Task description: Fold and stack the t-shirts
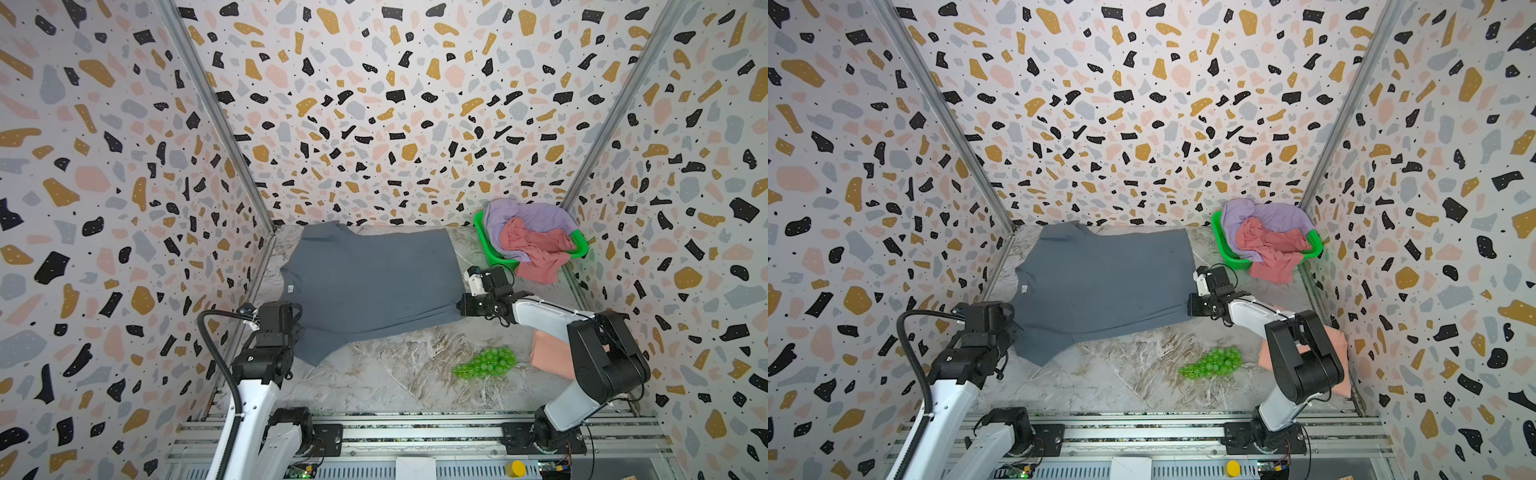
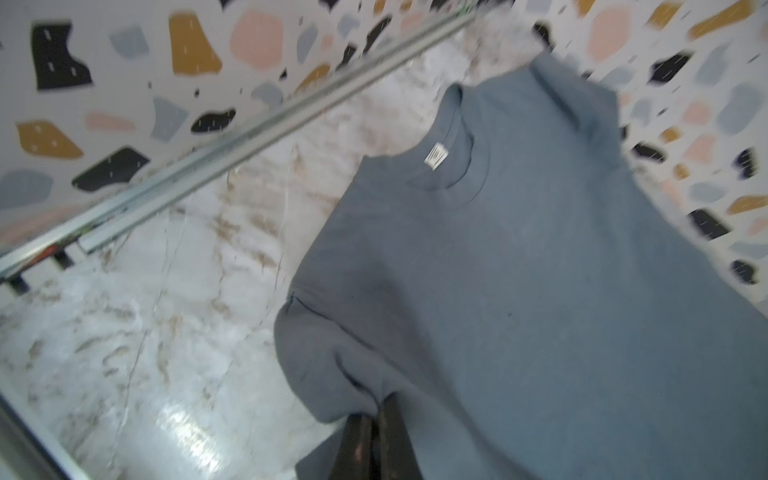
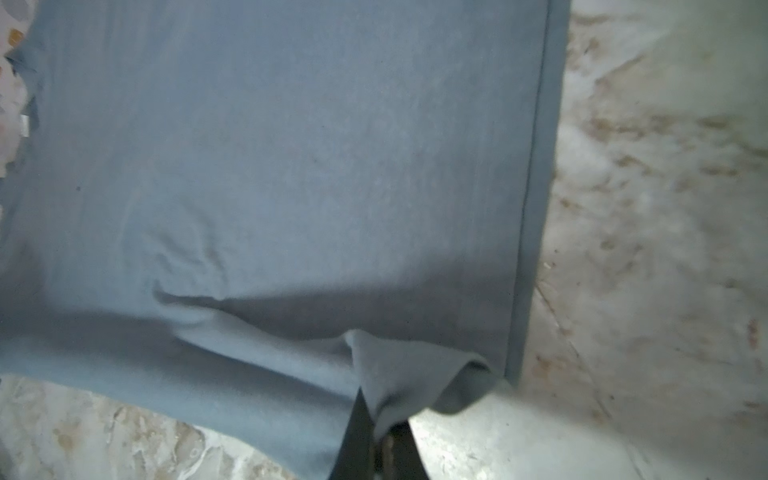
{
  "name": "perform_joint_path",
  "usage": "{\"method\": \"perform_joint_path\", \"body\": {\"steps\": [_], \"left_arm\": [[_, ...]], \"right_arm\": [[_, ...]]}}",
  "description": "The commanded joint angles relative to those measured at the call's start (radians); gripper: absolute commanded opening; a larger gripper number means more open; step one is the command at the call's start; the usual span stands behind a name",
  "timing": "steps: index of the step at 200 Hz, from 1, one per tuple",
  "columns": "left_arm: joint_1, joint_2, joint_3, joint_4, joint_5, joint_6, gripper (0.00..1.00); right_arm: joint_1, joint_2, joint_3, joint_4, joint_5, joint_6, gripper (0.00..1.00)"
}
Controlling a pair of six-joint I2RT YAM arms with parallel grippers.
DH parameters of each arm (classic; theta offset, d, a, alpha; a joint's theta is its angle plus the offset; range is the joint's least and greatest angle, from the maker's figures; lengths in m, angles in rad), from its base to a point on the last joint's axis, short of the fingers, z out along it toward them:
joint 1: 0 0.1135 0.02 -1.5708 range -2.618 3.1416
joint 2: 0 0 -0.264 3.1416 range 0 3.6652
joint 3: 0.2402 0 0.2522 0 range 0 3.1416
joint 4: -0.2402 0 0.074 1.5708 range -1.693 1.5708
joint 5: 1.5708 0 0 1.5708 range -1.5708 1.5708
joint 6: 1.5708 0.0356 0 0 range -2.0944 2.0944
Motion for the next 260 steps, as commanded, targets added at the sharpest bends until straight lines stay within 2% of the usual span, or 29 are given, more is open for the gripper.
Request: {"method": "perform_joint_path", "body": {"steps": [1,32,76,132,137,141,146,154,160,168,178,189,199,231,260], "left_arm": [[0.005,0.03,0.041,-0.1,0.047,0.016,0.0],[0.005,0.019,-0.02,-0.134,0.13,0.01,0.0],[0.005,-0.015,0.014,-0.241,0.12,0.006,0.0],[0.006,0.032,0.224,-0.3,0.209,-0.017,0.0],[0.007,0.039,0.232,-0.297,0.223,-0.015,0.03],[0.007,0.047,0.233,-0.293,0.232,-0.013,0.08],[0.006,0.055,0.226,-0.292,0.241,0.0,0.18],[0.006,0.07,0.209,-0.304,0.233,0.015,0.33],[0.005,0.081,0.201,-0.31,0.216,0.019,0.48],[0.006,0.096,0.215,-0.294,0.185,0.037,0.66],[0.006,0.117,0.266,-0.262,0.124,0.05,0.76],[0.006,0.148,0.33,-0.211,0.084,0.075,0.8],[-0.002,0.184,0.367,-0.168,0.095,0.103,0.81],[-0.073,0.31,0.286,0.01,0.365,0.222,0.78],[-0.207,0.414,0.201,0.177,0.432,0.272,0.78]], "right_arm": [[0.004,-0.025,0.003,-0.079,0.012,-0.046,0.0],[0.002,-0.041,0.009,-0.129,0.019,-0.058,0.0],[0.002,-0.051,0.032,-0.251,0.067,-0.061,0.0],[-0.006,-0.045,0.226,-0.438,0.156,-0.087,0.0],[-0.012,-0.036,0.249,-0.45,0.157,-0.088,0.04],[-0.017,-0.024,0.267,-0.458,0.159,-0.088,0.11],[-0.021,-0.008,0.292,-0.473,0.164,-0.088,0.28],[-0.024,0.015,0.325,-0.493,0.18,-0.094,0.43],[-0.024,0.029,0.349,-0.506,0.207,-0.093,0.49],[-0.024,0.039,0.382,-0.511,0.23,-0.091,0.52],[-0.024,0.043,0.424,-0.51,0.233,-0.094,0.53],[-0.023,0.046,0.477,-0.49,0.221,-0.095,0.53],[-0.019,0.05,0.512,-0.472,0.203,-0.09,0.53],[0.005,0.094,0.53,-0.361,0.072,-0.077,0.52],[0.049,0.189,0.548,-0.267,-0.009,-0.068,0.52]]}}
